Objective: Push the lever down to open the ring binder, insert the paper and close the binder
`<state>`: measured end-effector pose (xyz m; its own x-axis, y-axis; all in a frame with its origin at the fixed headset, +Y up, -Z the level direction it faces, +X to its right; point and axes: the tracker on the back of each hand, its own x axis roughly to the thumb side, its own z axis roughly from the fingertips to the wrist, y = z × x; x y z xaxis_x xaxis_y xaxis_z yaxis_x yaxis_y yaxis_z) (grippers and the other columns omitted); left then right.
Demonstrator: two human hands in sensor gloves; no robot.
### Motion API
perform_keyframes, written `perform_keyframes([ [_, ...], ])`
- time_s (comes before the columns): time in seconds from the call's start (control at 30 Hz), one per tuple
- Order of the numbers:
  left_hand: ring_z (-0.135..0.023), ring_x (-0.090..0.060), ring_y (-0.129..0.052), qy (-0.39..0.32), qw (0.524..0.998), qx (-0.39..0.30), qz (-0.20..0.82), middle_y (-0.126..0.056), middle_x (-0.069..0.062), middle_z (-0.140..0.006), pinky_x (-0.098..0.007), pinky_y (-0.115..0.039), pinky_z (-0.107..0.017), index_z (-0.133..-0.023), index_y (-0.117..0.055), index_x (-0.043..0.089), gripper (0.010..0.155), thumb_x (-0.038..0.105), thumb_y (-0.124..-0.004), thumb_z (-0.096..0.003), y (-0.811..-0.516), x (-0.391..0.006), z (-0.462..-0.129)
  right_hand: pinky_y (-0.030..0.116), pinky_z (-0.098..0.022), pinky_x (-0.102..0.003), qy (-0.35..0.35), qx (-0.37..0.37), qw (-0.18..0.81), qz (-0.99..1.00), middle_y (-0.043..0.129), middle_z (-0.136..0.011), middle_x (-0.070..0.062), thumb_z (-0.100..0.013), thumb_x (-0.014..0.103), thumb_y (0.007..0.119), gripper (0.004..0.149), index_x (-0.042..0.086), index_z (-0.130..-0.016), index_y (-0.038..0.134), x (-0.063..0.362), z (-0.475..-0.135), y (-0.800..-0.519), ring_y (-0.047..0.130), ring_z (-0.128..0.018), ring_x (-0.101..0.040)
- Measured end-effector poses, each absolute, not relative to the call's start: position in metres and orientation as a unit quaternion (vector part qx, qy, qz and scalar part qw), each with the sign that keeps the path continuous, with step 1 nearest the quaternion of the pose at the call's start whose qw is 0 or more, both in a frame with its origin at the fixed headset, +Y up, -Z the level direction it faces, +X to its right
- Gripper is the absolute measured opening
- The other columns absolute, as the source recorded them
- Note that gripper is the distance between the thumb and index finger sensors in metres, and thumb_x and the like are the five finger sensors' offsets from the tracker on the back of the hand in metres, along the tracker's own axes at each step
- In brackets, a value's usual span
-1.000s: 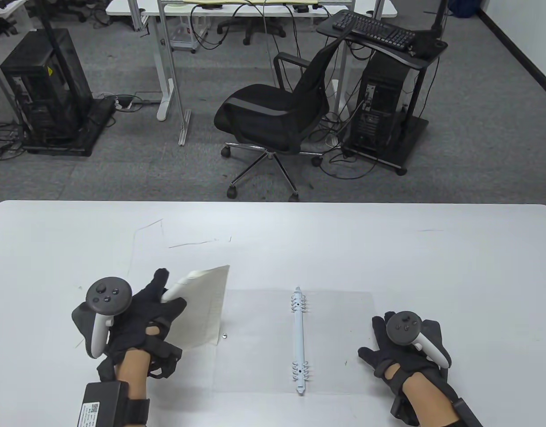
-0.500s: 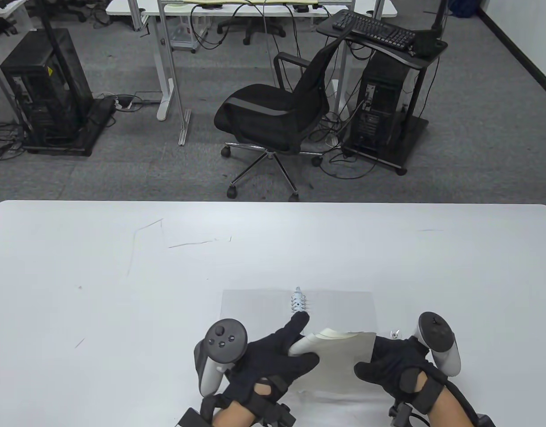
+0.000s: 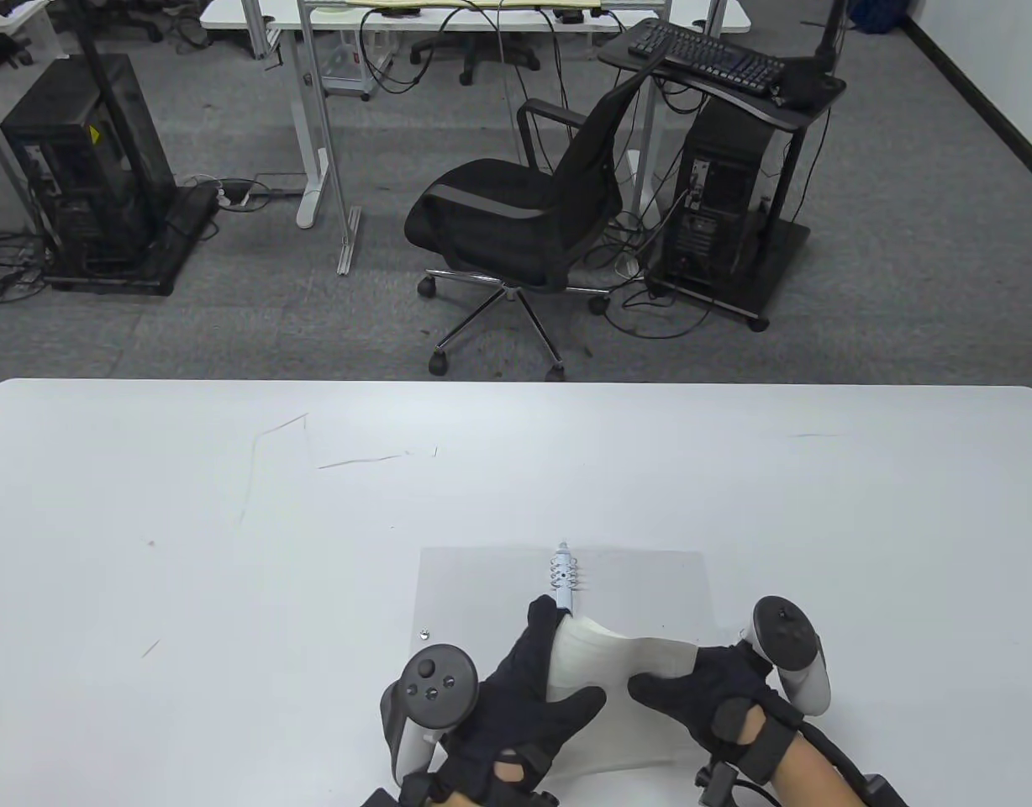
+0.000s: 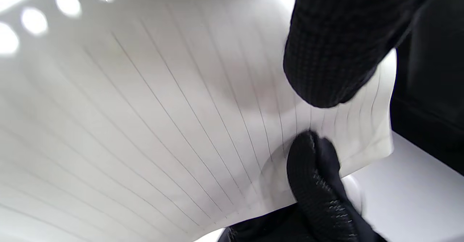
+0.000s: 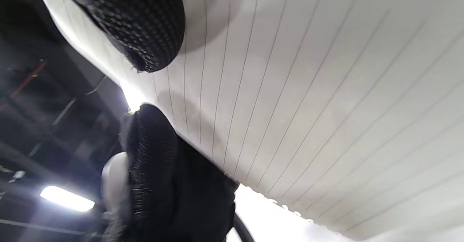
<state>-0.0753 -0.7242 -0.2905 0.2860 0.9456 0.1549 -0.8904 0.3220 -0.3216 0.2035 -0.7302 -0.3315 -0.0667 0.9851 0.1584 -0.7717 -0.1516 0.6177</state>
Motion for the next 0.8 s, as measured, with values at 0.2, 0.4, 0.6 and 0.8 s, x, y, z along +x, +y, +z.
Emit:
perform_keyframes([
  [0.2,-0.107,-0.042,0.007,-0.27,0.711,-0.199,0.618,0.004,0.001,-0.116,-0.068,-0.007,-0.07,-0.106,-0.018,0.03,0.12,0.056,-0.104,-0.0276,-0.733,-0.082,-0.31,0.08,-0.056,-0.054,0.234,0.302,0.63,0.676,0.095,-0.09,-0.004,-0.048,0.033,0.085,0.042,0.029,-0.089,0.086,0.211,-0.335,-0.733,0.094,-0.079,-0.037],
  [0.4,-0.118,-0.033,-0.03,-0.335,0.641,-0.216,0.656,-0.05,0.014,-0.12,-0.068,-0.024,-0.075,-0.1,-0.063,0.044,0.063,0.039,-0.095,-0.0463,-0.749,-0.061,-0.307,0.071,-0.062,-0.056,0.291,0.298,0.595,0.687,0.087,-0.1,-0.005,-0.05,0.033,0.082,0.045,0.029,-0.094,0.08,0.201,-0.333,-0.75,0.086,-0.088,-0.04],
  [0.6,-0.115,-0.029,-0.057,-0.331,0.68,-0.101,0.646,-0.069,0.02,-0.112,-0.068,-0.042,-0.077,-0.092,-0.075,0.048,0.044,0.042,-0.084,-0.0501,-0.742,-0.058,-0.292,0.058,-0.068,-0.061,0.315,0.323,0.607,0.654,0.066,-0.113,-0.011,-0.052,0.039,0.08,0.057,0.023,-0.105,0.066,0.199,-0.326,-0.742,0.068,-0.099,-0.045],
  [0.8,-0.115,-0.033,-0.053,-0.295,0.736,-0.096,0.601,-0.059,0.014,-0.117,-0.07,-0.04,-0.076,-0.1,-0.062,0.044,0.067,0.05,-0.094,-0.0407,-0.752,-0.062,-0.299,0.054,-0.069,-0.063,0.318,0.296,0.554,0.71,0.061,-0.115,-0.011,-0.051,0.041,0.08,0.061,0.022,-0.107,0.061,0.199,-0.329,-0.755,0.062,-0.102,-0.046],
])
